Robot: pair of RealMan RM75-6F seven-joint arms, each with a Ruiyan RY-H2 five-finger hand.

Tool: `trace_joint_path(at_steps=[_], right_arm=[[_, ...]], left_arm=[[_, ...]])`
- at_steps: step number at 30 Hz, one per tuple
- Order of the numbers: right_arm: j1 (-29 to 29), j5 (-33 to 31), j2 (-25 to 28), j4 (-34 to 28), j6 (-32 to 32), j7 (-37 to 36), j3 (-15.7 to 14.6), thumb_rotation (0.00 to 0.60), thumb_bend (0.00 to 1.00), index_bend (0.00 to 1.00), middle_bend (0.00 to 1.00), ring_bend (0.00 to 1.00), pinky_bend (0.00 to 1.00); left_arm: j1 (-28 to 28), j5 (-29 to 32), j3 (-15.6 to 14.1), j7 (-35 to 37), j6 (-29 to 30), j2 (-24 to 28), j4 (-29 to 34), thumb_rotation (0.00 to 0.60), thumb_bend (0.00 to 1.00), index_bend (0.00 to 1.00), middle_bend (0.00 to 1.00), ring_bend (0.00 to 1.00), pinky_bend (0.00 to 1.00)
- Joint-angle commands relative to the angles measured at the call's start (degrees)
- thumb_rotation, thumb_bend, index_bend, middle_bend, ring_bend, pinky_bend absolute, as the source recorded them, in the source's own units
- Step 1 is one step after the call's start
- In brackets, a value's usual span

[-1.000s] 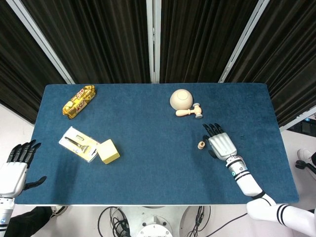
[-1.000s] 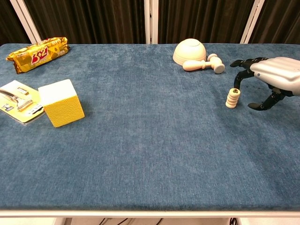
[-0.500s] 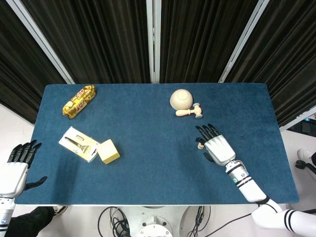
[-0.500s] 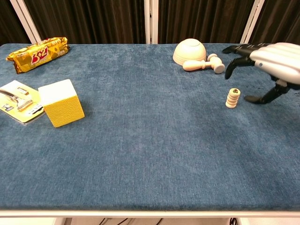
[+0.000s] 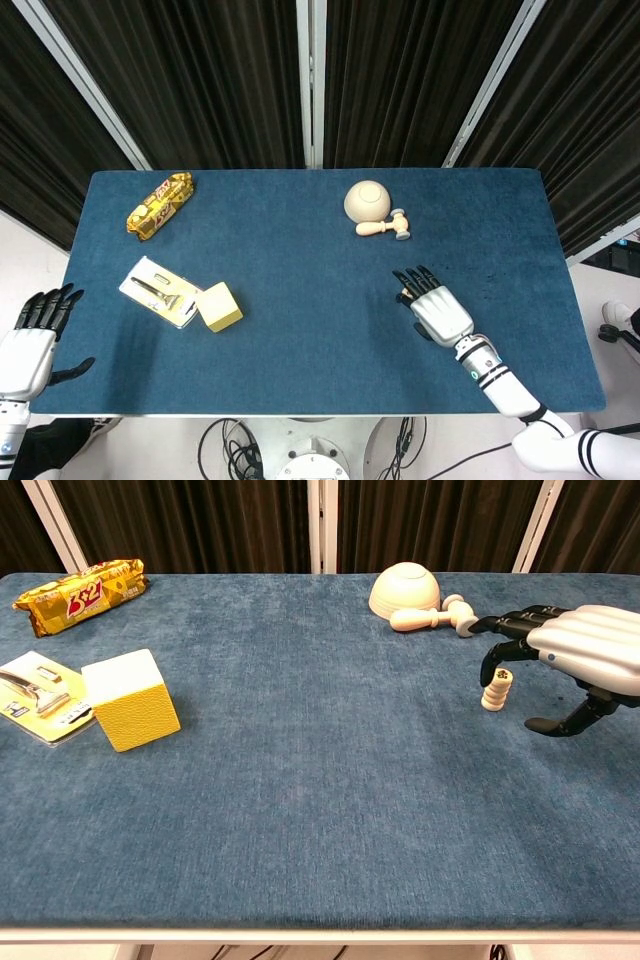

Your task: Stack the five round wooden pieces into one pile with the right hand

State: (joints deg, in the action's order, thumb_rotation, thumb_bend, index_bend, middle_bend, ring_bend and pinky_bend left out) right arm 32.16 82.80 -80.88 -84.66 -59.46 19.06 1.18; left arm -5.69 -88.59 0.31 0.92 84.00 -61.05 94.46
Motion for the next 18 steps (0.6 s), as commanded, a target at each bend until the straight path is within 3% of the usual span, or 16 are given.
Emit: trace_joint_path(at_steps=[1,18], right_arm=[[0.1,-0.5,-0.3,0.5,0.5,-0.1,0.2,0.600,0.24,0.33,0.00,0.00,0.00],[-0.1,-1.8,-0.6,1.1,0.8,-0.1,0.7,0.600,0.24,0.33,0.00,0.00,0.00]], left_arm=[[0.0,0.1,0.0,-0.1,-0.1,0.0,0.0,0.600,0.14,0.08,0.00,0.00,0.00],[0.0,0.1,0.0,-0.1,-0.1,0.0,0.0,0.600,0.14,0.08,0.00,0.00,0.00]])
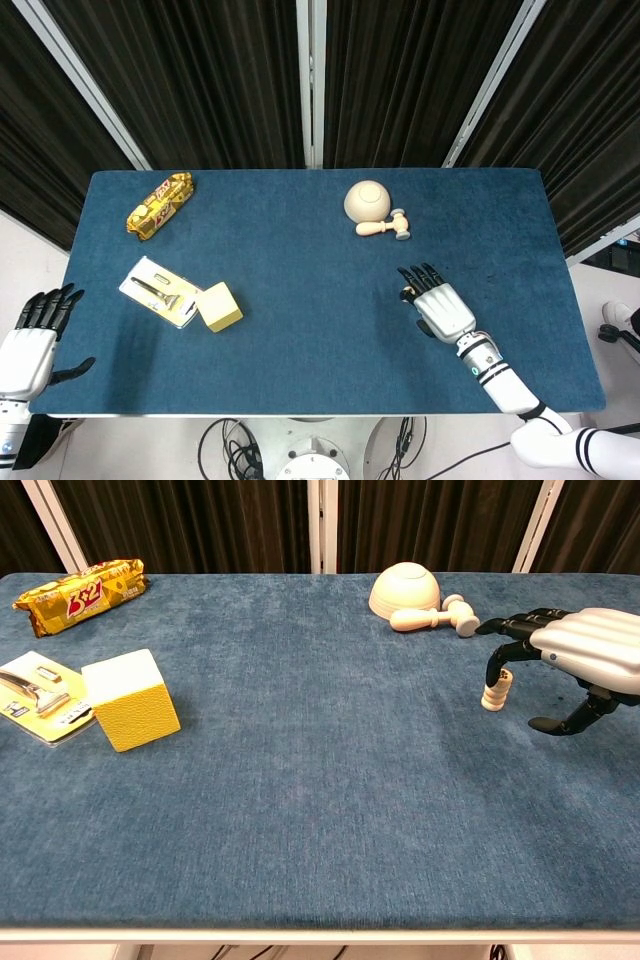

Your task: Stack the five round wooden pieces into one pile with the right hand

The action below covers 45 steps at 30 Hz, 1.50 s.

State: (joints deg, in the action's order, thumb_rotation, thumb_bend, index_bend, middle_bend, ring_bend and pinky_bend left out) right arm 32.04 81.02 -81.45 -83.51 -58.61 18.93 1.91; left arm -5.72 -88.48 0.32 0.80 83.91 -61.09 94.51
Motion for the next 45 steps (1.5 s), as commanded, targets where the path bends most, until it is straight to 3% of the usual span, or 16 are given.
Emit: trace_joint_path(at_steps=[1,31,35,38,42,45], right_arm=[[0.0,0.0,0.0,0.0,-0.1,0.1,0.0,0.600,0.24,0.33,0.00,0.00,0.00],[-0.6,0.5,0.9,-1.3,-1.3,-0.8,0.3,0.600,0.24,0.34,0.00,0.00,0.00],[-2.7,4.6,3.7,-3.8,-7.0,-2.9,-0.4,0.600,0.23,0.29,0.01,0.00,0.00],[-6.3,6.9,6.8,-4.7,-13.3,-3.2,-1.5,0.600,0.23,0.17,0.00,0.00,0.00],[-12.7,5.5,10.1,-3.7,-20.8,-4.1,-2.7,0.600,0.19,0.01,0.00,0.00,0.00],[-17.0,3.6,11.3,-1.1,-25.0,-7.3,-3.0,0.600,0.16,0.00,0.00,0.00,0.00]], left_arm=[[0.0,0.0,0.0,0.0,0.1,0.0,0.0,0.600,0.14,0.08,0.00,0.00,0.00],[0.1,0.1,0.1,0.1,0.1,0.1,0.0,0.600,0.14,0.08,0.00,0.00,0.00],[0.2,0.2,0.1,0.2,0.4,0.2,-0.1,0.600,0.14,0.08,0.00,0.00,0.00],[0.3,0.1,0.1,0.4,0.6,0.2,-0.1,0.600,0.14,0.08,0.00,0.00,0.00],[0.4,0.1,0.1,0.3,0.8,0.2,-0.3,0.600,0.14,0.08,0.00,0.00,0.00],[0.5,0.2,0.2,0.1,0.9,0.0,-0.5,0.600,0.14,0.08,0.00,0.00,0.00]])
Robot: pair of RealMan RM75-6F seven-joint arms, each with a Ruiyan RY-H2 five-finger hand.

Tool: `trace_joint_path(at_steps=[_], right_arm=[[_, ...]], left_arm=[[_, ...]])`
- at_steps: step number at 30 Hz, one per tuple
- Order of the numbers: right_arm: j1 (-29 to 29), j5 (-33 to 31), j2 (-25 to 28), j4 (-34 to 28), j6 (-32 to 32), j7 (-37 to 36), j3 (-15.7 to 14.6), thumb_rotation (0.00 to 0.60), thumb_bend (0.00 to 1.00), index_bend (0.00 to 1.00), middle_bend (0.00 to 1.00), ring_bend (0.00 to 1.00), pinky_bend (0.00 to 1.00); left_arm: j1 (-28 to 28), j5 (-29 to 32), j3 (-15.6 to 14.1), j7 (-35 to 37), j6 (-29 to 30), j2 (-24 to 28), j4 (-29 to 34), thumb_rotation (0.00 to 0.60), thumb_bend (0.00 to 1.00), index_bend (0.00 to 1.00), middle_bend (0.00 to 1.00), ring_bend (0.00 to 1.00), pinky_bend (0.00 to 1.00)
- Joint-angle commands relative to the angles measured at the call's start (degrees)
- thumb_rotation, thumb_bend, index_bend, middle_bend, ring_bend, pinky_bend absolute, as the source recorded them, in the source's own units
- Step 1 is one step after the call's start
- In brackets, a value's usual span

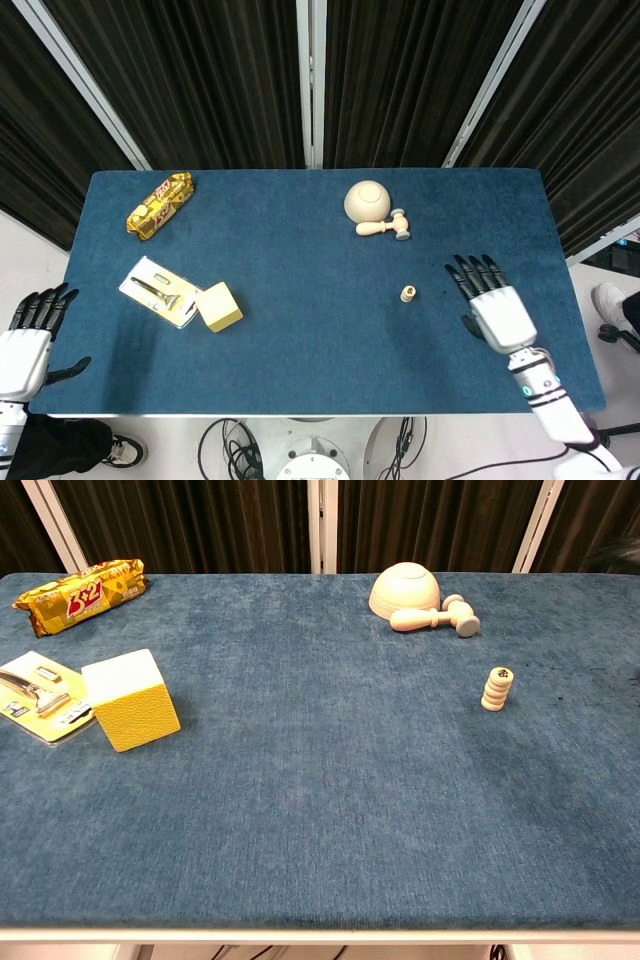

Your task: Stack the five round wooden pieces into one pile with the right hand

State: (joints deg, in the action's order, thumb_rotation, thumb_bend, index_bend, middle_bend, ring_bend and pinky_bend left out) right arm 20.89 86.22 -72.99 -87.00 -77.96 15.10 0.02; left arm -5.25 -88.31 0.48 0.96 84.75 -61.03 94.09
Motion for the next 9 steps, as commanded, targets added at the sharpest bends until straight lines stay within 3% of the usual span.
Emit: trace_joint_path(at_steps=[1,9], right_arm=[[-7.1,-1.9,3.0,3.8,-6.8,-5.0,-1.2,0.600,0.16,0.00,0.00,0.00,0.00],[-11.7,-2.0,3.2,8.1,-10.8,-10.4,-0.7,0.600,0.15,0.00,0.00,0.00,0.00]], left_arm=[[0.0,0.2,0.1,-0.2,0.0,-0.1,-0.2,0.600,0.14,0.08,0.00,0.00,0.00],[-0.1,0.2,0.2,-1.3,0.0,-0.8,-0.5,0.600,0.14,0.08,0.00,0.00,0.00]])
